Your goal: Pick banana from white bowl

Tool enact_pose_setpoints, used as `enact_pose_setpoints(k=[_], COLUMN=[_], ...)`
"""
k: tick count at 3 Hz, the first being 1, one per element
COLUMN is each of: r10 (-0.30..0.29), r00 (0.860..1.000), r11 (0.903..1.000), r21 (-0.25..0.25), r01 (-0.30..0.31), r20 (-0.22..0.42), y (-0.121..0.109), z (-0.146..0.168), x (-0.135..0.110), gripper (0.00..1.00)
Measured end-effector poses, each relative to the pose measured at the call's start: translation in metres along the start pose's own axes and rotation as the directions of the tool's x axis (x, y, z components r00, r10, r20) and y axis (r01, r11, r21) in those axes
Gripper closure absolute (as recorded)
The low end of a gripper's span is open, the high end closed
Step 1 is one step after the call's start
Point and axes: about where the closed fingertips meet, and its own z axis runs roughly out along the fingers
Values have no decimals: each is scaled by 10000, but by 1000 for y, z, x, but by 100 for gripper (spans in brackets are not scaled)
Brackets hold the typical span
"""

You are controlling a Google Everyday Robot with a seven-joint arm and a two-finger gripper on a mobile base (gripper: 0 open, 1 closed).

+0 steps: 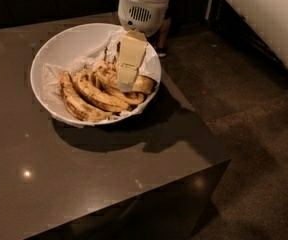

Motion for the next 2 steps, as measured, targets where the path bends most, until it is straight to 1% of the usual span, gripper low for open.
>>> enact_pose_setpoints(k=[1, 2], r10=[4, -28], r00=[9998, 9997], r11=[9988, 9966], r21=[-496, -827], r01=[5, 49], r20=[174, 248], y=[1, 1], z=[11, 18], x=[-7, -12], gripper=[14, 22])
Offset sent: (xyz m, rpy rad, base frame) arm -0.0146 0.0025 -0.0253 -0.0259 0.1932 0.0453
